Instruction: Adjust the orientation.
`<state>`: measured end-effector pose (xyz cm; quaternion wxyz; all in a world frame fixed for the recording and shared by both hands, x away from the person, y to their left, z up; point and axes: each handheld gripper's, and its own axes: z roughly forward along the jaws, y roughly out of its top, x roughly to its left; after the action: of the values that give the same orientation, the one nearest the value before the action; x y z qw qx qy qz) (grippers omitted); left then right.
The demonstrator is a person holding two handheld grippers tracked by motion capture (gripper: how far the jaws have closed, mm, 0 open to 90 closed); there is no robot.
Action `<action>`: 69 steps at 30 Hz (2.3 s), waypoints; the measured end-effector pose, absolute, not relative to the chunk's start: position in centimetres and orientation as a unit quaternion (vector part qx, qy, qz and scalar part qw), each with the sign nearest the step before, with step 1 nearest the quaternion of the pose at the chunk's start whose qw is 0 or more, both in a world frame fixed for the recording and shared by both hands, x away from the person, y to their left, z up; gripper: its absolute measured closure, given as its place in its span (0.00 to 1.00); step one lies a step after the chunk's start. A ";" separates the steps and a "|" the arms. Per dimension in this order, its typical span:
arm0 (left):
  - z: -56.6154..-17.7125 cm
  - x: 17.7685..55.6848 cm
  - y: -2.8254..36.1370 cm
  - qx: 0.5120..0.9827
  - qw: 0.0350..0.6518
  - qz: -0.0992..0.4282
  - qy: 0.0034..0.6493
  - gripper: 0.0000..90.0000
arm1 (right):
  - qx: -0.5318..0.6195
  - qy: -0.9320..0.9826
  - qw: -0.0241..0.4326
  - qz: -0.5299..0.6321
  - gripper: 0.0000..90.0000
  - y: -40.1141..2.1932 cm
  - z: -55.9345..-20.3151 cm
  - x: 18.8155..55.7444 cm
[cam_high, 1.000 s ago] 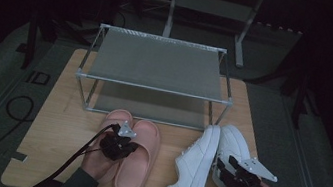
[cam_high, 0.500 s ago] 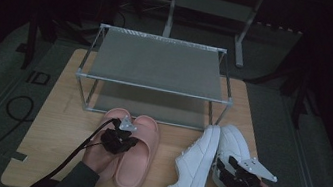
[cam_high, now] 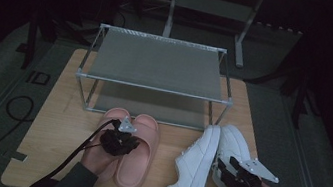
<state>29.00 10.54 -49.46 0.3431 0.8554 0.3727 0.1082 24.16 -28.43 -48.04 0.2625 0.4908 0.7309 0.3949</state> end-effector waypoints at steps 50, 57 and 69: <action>-50.5 27.1 13.5 0.806 0.330 0.141 0.471 0.56 | 0.494 0.729 0.264 0.395 0.57 -28.5 -48.1 24.0; -51.0 27.8 13.2 0.803 0.331 0.127 0.479 0.52 | 0.494 0.729 0.264 0.395 0.57 -28.5 -48.1 24.0; -51.1 28.9 12.3 0.790 0.335 0.128 0.498 0.44 | 0.494 0.728 0.264 0.394 0.57 -28.6 -48.1 24.0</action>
<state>28.86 12.34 -51.05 0.3353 0.7897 0.4975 0.1284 24.00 -28.57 -48.12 0.2641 0.4943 0.7284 0.3941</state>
